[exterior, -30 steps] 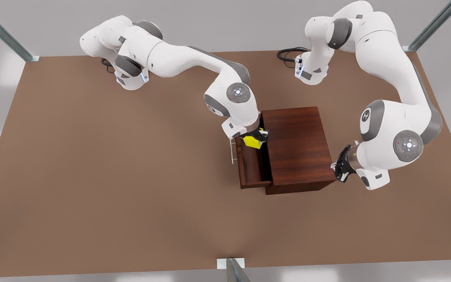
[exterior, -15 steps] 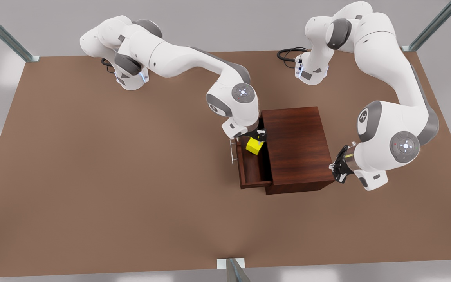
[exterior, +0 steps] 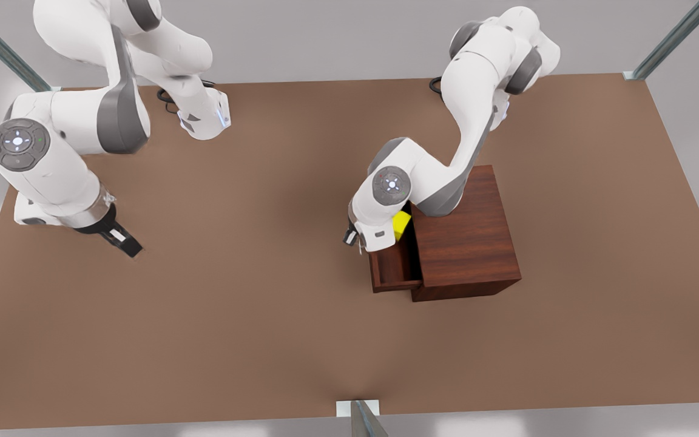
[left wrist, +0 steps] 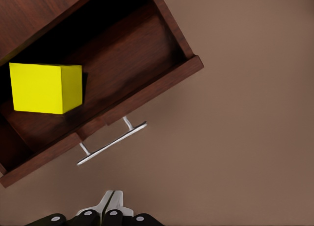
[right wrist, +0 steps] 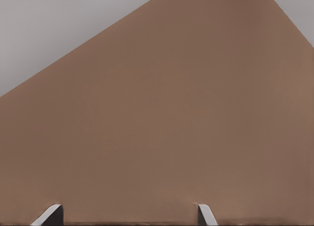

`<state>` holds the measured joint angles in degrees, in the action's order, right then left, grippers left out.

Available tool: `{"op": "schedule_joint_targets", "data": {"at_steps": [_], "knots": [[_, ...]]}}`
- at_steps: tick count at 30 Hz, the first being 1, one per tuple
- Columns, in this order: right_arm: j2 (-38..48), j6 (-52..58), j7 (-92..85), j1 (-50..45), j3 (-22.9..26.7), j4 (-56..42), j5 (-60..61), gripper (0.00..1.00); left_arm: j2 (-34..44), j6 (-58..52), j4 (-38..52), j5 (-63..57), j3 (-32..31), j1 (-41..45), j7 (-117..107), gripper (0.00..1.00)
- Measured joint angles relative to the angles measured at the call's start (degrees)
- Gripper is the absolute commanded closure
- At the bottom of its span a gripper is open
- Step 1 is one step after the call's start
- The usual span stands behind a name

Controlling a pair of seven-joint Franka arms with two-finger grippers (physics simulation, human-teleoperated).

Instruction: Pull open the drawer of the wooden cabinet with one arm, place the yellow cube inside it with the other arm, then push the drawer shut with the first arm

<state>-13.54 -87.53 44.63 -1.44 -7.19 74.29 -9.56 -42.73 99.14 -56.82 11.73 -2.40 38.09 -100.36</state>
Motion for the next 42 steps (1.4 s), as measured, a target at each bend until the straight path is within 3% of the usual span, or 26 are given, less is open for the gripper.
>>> {"op": "schedule_joint_targets", "data": {"at_steps": [3,15,42], "knots": [[0.8,-0.4,-6.3,-0.9,3.1,1.6,4.0,0.00,-0.2,4.0,-5.1,-1.1,0.0,1.0,-5.0,0.79],[-3.2,-2.5,-23.1,-1.8,3.2,0.6,9.6,0.00,-2.0,10.1,-10.5,-4.6,0.0,2.1,-19.6,0.79],[-3.5,-3.1,-36.3,-1.6,3.2,0.1,9.3,0.00,2.0,4.4,-16.9,-6.4,0.6,-0.6,-21.0,0.79]]}}
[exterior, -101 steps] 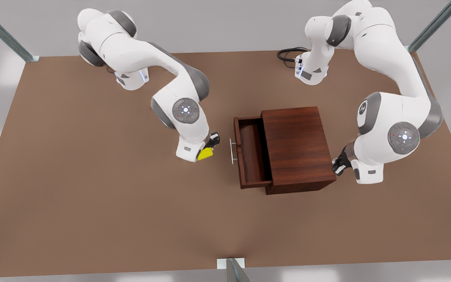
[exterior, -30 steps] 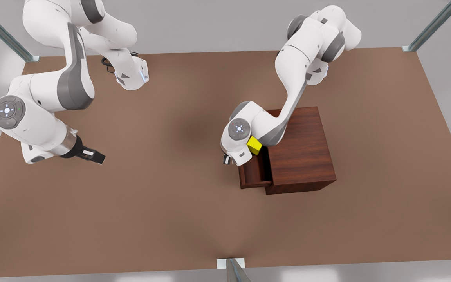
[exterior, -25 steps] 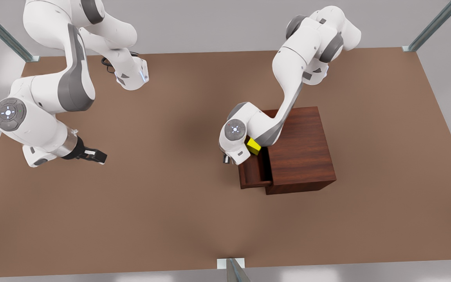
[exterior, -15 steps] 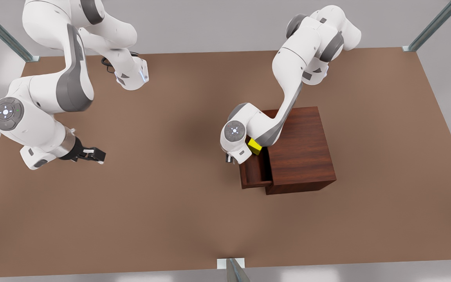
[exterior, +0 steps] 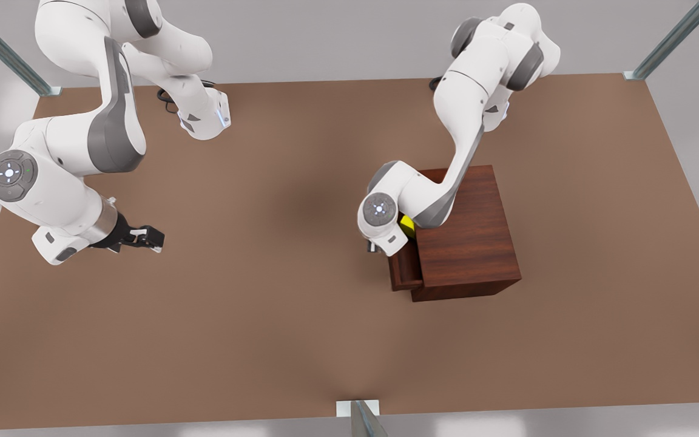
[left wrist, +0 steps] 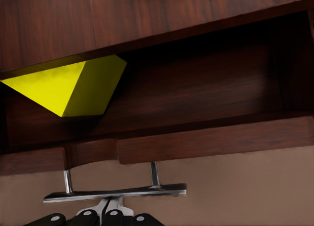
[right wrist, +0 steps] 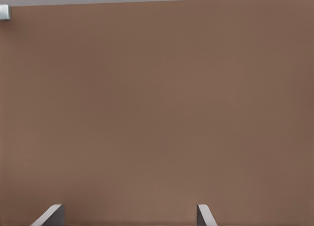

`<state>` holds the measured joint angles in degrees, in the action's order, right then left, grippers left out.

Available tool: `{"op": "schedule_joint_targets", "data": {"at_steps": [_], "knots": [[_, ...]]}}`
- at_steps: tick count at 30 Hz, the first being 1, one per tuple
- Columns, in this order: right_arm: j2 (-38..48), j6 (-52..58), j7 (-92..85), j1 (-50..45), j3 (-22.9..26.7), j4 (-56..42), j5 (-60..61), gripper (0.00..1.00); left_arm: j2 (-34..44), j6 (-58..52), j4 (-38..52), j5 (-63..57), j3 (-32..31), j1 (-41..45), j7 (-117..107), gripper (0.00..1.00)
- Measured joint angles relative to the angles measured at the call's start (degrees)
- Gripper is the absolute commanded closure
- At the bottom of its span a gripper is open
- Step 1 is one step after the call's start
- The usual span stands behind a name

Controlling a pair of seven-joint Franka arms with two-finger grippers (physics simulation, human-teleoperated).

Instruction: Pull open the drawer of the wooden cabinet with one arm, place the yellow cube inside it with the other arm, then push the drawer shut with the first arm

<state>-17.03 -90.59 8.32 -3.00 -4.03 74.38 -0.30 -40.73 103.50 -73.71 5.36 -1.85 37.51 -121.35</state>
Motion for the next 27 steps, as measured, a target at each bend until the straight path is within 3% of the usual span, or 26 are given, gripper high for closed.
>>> {"op": "schedule_joint_targets", "data": {"at_steps": [27], "knots": [[-0.1,-0.7,-2.9,0.1,0.1,0.0,0.0,0.00,3.6,-3.0,-6.0,-0.2,1.0,-3.6,9.3,0.79]]}}
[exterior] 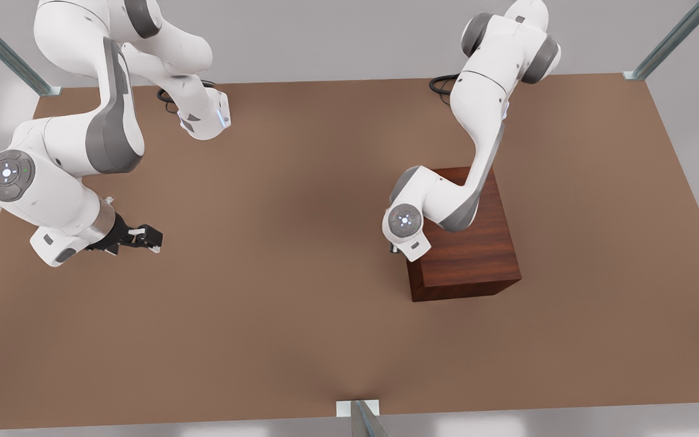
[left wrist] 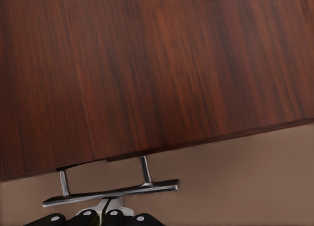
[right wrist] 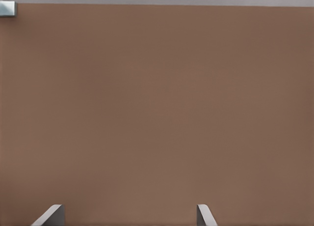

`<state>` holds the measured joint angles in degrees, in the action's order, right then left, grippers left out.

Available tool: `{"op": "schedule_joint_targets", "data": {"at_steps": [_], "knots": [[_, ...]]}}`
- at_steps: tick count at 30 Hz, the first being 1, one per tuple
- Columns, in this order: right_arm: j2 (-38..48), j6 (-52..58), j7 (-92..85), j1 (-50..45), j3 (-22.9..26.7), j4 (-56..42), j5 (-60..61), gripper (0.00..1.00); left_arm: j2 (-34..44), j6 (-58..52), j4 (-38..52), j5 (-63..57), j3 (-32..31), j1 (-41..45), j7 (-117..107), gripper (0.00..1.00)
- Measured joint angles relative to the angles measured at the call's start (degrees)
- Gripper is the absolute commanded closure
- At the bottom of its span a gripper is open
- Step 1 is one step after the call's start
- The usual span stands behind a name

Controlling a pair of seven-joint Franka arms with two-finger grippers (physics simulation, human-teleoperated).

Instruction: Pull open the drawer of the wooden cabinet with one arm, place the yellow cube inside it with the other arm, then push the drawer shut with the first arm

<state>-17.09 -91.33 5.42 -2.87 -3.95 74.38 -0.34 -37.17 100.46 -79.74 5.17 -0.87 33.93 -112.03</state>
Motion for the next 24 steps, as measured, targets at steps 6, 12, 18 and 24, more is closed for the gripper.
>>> {"op": "schedule_joint_targets", "data": {"at_steps": [6,12,18,24], "knots": [[-0.2,-0.8,-0.2,-0.1,0.0,0.0,-0.4,0.00,2.1,-0.8,0.7,0.5,-0.2,0.2,1.4,0.00],[-0.2,-1.1,-0.4,-0.2,0.0,0.0,-0.7,0.00,8.1,-5.0,8.0,1.4,-0.3,-6.8,8.5,0.00],[-0.2,-1.2,-0.5,-0.3,-0.1,0.0,-0.8,0.00,20.4,-9.5,6.7,-2.4,-1.9,-25.9,33.3,0.00],[-0.2,-1.3,-0.6,-0.3,-0.1,0.0,-0.8,0.00,23.0,-11.5,5.5,-5.5,-2.4,-27.2,54.7,0.00]]}}
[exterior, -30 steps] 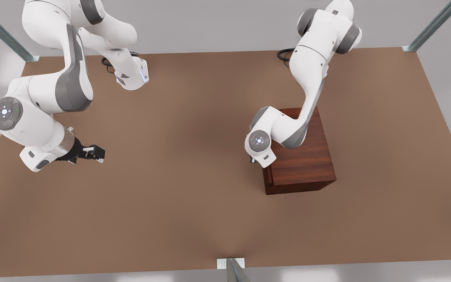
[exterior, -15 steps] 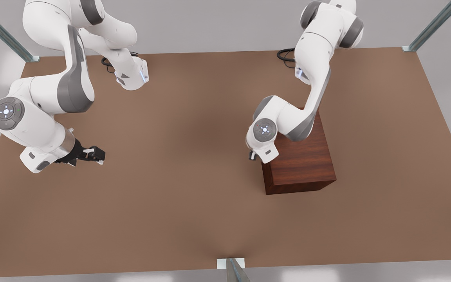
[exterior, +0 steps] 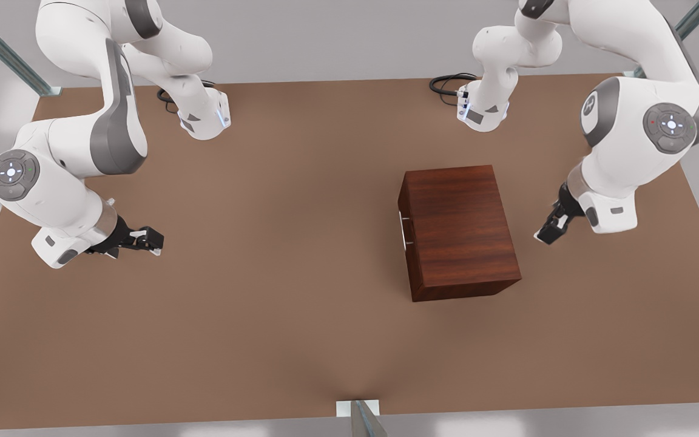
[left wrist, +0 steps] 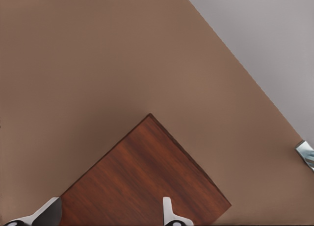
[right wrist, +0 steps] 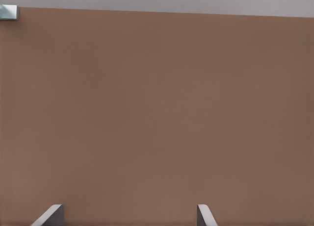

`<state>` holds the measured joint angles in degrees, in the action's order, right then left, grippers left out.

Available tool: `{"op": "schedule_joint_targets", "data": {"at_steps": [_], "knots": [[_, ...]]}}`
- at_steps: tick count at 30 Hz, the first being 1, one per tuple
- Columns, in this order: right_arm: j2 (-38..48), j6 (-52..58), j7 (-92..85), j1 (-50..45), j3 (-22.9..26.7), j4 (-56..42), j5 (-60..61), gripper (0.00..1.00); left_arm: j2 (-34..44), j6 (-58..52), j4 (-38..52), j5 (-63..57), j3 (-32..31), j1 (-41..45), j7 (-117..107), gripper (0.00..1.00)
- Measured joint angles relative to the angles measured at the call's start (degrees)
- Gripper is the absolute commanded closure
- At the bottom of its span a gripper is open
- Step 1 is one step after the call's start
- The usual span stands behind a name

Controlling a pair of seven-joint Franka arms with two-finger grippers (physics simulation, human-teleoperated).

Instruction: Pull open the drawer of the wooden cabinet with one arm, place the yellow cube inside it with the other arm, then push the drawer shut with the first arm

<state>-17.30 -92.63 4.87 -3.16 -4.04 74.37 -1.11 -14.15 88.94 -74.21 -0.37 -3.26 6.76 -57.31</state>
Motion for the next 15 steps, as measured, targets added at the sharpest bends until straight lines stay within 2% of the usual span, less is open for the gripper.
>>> {"op": "schedule_joint_targets", "data": {"at_steps": [15], "knots": [[0.0,-0.9,-0.2,-0.2,0.0,-2.0,-0.7,0.00,0.0,-1.1,0.1,-0.6,-0.1,-0.9,34.8,0.00]]}}
